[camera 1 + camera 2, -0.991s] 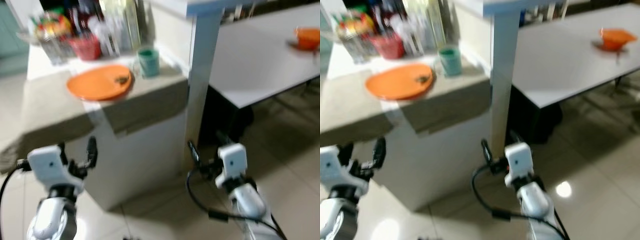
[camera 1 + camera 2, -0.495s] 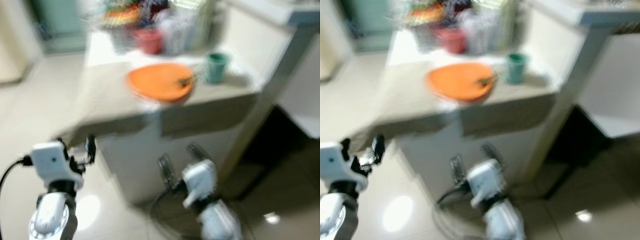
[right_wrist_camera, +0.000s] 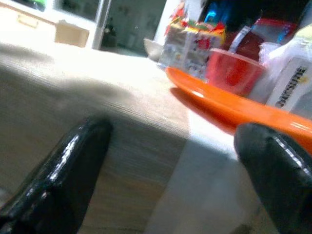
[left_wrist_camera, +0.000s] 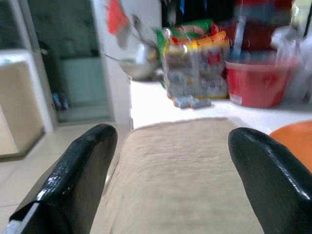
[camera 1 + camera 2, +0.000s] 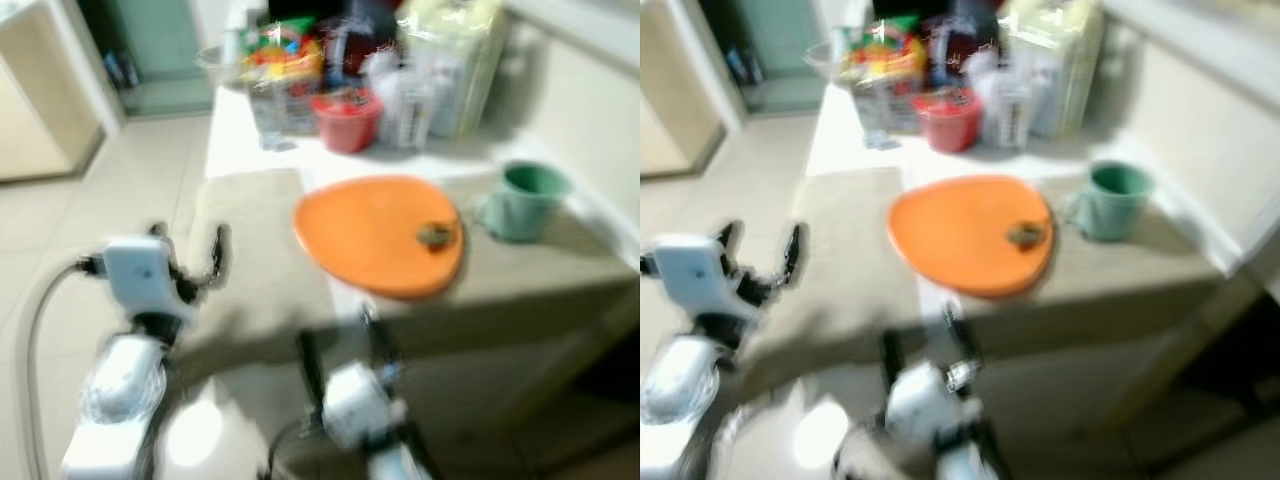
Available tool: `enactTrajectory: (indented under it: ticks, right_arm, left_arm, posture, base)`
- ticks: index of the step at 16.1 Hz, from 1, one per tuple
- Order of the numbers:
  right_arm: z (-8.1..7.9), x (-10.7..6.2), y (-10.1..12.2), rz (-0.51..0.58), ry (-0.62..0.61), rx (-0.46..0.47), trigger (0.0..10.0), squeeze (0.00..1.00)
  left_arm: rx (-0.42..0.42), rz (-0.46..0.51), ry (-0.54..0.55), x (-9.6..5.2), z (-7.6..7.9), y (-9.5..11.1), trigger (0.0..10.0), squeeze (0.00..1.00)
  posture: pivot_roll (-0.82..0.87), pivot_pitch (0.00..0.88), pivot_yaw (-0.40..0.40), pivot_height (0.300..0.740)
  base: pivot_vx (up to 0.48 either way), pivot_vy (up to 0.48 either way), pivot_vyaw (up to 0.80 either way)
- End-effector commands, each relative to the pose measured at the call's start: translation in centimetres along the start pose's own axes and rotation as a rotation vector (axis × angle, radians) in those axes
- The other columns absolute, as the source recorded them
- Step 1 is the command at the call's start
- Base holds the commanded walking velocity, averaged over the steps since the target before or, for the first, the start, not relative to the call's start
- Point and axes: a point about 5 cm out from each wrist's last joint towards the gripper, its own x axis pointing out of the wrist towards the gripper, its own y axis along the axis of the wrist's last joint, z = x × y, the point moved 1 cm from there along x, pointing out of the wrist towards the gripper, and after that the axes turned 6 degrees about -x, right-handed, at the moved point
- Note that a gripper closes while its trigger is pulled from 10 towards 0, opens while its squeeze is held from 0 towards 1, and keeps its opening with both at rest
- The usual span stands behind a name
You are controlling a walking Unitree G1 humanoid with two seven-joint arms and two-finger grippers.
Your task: Setting the table
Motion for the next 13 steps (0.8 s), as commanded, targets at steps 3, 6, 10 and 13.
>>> enactTrajectory:
  ticks: [3, 6, 10, 13]
  right_arm:
    - [-0.9, 2.0, 3.4, 0.011, -0.072, 0.14, 10.0, 0.0]
    - [0.5, 2.5, 3.5, 0.04, -0.101, 0.128, 10.0, 0.0]
    - [1.7, 2.9, 4.7, 0.09, -0.14, 0.083, 10.0, 0.0]
    - [4.3, 3.2, 4.6, 0.07, -0.219, 0.086, 10.0, 0.0]
  left_arm:
    - [-0.039, -0.009, -0.036, 0.1, 1.2, -0.2, 10.0, 0.0]
    - [-0.043, -0.018, -0.033, 0.3, 1.1, -0.4, 10.0, 0.0]
    - [-0.043, -0.044, -0.041, 0.5, 1.0, -0.8, 10.0, 0.0]
    - [-0.039, -0.046, -0.039, 0.5, 0.7, -0.8, 10.0, 0.0]
  posture:
    - [-0.13, 0.0, 0.089, 0.74]
    - [-0.13, 0.0, 0.089, 0.74]
    - [-0.13, 0.0, 0.096, 0.74]
    - [-0.14, 0.0, 0.101, 0.74]
  base:
    - [0.0, 0.0, 0.0]
    - [0.0, 0.0, 0.0]
    - [0.0, 0.0, -0.59]
    - [0.0, 0.0, -0.2]
